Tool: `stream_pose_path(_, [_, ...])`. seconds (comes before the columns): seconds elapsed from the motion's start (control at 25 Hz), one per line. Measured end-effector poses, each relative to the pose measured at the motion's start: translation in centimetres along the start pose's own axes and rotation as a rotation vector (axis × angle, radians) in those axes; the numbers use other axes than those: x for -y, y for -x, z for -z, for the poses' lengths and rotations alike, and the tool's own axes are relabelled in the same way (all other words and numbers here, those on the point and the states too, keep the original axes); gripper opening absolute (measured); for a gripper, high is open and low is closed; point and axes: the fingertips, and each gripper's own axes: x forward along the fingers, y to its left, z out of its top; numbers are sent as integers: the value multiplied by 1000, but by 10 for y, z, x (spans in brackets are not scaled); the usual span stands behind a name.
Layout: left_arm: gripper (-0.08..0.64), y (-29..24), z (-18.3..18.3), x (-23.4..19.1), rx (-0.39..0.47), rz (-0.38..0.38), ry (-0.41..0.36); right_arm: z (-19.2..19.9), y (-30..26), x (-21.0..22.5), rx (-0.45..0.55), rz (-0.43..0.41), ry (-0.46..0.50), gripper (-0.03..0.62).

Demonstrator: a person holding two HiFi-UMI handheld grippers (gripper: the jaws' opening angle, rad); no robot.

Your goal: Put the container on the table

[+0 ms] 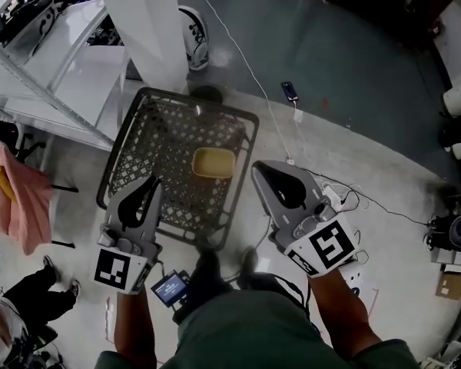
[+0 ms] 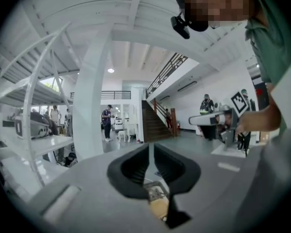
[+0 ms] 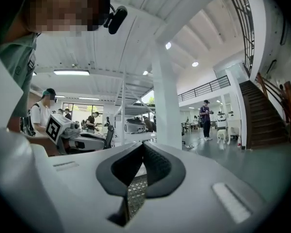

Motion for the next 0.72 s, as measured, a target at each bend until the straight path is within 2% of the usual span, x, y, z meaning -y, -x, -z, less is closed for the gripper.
stream_pose_path(0.2, [32, 28, -42, 25, 51, 8, -43, -45, 33, -21, 55, -38, 59, 3])
stream_pose_path(0.4, [31, 48, -74, 53, 106, 26, -75, -82, 68, -34, 119, -36, 91, 3])
stream_pose_path(0.72, [31, 77, -117, 88, 175, 36, -127, -112, 119, -49, 141, -32, 140, 3])
